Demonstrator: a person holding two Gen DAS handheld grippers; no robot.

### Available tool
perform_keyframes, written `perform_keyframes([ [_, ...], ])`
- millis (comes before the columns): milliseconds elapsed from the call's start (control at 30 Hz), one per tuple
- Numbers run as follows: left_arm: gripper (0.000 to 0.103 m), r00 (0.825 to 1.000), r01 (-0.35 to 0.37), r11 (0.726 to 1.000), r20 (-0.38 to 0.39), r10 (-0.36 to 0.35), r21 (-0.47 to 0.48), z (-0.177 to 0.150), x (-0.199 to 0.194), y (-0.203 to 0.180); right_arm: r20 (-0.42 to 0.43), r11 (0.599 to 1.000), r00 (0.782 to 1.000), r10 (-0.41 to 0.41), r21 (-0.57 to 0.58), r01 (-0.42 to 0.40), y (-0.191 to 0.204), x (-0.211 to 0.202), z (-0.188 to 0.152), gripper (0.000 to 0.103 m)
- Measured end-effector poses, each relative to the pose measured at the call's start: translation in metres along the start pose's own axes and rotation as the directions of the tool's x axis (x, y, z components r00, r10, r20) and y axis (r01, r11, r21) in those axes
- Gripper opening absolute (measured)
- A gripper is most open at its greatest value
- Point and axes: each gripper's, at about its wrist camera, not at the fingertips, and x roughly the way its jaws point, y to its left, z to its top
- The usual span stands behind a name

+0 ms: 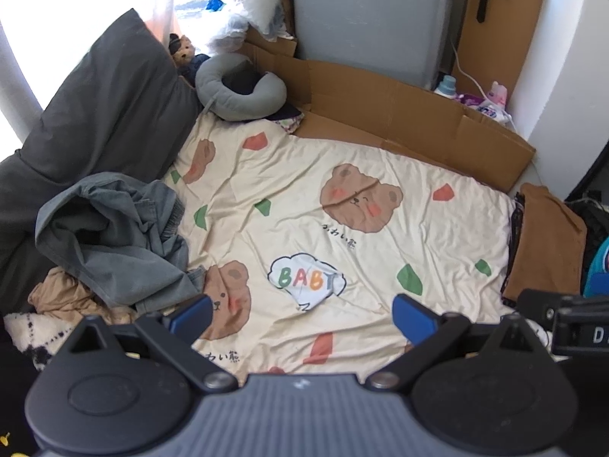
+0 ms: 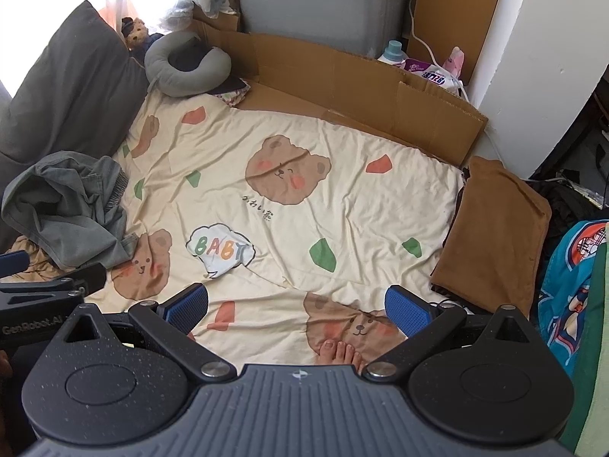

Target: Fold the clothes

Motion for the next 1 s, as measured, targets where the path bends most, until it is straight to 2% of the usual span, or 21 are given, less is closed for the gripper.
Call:
perform_keyframes([
  [400,0.102,1.000,0.030,0.999,-0.003,-0.030,-0.036,0.002,0.000,0.019,0.022,1.000,1.000,-0.006,0.003,0.006,-0.003,-0.007,0.004,0.102],
  [900,0.102,0.999,-0.009,0.991,0.031,0.013,-0.135,0.016,-0.001,0.080,0.050,1.000,0.999,-0.001,-0.017,0.002,0.007,-0.010,0.020,0.102],
  [1000,0.102,0.999,-0.010,0.992,0.044,0.016,-0.125,0.019,-0.001,0.092,0.053,1.000,0.999,0.011,-0.026,-0.009,0.012,-0.008,0.024,0.102],
])
